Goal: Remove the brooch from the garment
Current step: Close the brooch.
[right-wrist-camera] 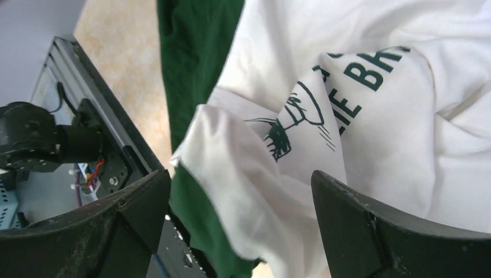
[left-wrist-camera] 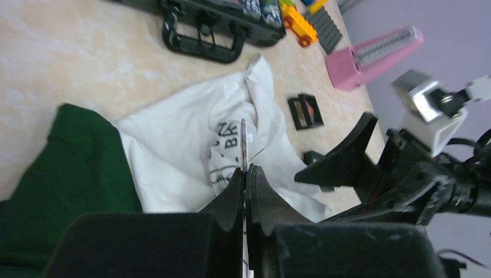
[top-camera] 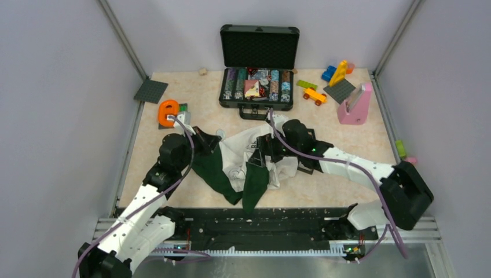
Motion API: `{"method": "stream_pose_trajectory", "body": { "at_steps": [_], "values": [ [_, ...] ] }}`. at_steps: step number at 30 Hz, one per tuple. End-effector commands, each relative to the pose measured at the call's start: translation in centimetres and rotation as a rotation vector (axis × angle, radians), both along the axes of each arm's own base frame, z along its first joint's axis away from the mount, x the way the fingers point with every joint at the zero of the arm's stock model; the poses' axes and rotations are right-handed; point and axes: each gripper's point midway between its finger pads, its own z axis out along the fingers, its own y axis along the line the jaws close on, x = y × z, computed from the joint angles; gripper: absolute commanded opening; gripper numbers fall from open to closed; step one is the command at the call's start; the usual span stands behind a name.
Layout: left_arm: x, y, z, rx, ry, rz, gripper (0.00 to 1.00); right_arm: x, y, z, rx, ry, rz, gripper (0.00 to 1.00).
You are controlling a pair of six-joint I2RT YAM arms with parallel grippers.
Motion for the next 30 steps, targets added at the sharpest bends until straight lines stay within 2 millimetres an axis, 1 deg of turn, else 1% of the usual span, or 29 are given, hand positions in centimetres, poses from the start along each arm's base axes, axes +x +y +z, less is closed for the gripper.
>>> {"method": "stream_pose_trajectory", "body": {
  "at_steps": [1,2,3,5,6,10,11,12,14,17,19,22,26,27,28,29,30],
  "values": [
    [-2.1,-2.7,1.2,-0.168,0.023,-0.195,0.00,0.7,-0.2,6.4,0.106,-0.214,-0.006,0.94],
    [-2.4,-2.8,1.4,-0.200,0.022,-0.208,0.00,1.0,-0.4,6.6,0.090,-0.222,-0.015,0.95],
    [-2.8,-3.1,2.0,-0.237,0.003,-0.238,0.00,1.1,-0.5,7.0,0.084,-0.225,-0.022,0.96],
    [-3.4,-3.5,2.4,-0.287,-0.006,-0.276,0.00,1.4,-0.6,8.1,0.109,-0.216,-0.057,0.97],
    [-3.7,-3.6,2.5,-0.304,-0.004,-0.294,0.00,1.3,-0.5,8.7,0.137,-0.201,-0.055,0.97],
    [-5.2,-4.6,3.9,-0.357,-0.038,-0.404,0.00,-0.5,0.5,12.0,0.333,-0.188,0.102,0.98],
    [-5.8,-4.9,4.6,-0.370,-0.057,-0.439,0.00,-0.9,0.6,12.7,0.375,-0.185,0.127,0.99],
    [-6.3,-5.1,5.2,-0.382,-0.072,-0.471,0.00,-1.8,0.8,13.5,0.414,-0.204,0.179,0.99],
    [-7.0,-5.4,6.1,-0.399,-0.090,-0.519,0.00,-2.9,0.7,15.0,0.467,-0.264,0.197,0.99],
    [-7.6,-5.5,7.1,-0.409,-0.112,-0.548,0.00,-3.6,0.1,16.6,0.517,-0.355,0.182,0.99],
    [-8.0,-5.6,7.5,-0.420,-0.115,-0.571,0.00,-3.9,-0.3,17.3,0.554,-0.394,0.173,0.99],
    [-8.5,-5.9,8.1,-0.444,-0.121,-0.610,0.00,-3.5,-0.2,17.1,0.538,-0.390,0.158,0.99],
    [-9.1,-6.1,8.7,-0.459,-0.140,-0.656,0.00,-3.7,0.6,17.0,0.545,-0.314,0.187,0.99],
    [-9.3,-6.2,8.9,-0.459,-0.150,-0.669,0.00,-3.2,0.7,16.3,0.514,-0.255,0.155,0.99],
    [-9.5,-6.2,9.1,-0.460,-0.161,-0.677,0.00,-2.6,0.9,15.8,0.451,-0.233,0.144,0.98],
    [-9.5,-6.2,9.1,-0.462,-0.165,-0.679,0.00,-2.3,1.2,15.4,0.385,-0.250,0.172,0.91],
    [-9.6,-6.1,9.2,-0.463,-0.170,-0.678,0.00,-2.6,1.7,15.4,0.359,-0.274,0.201,0.89]
  ]
}}
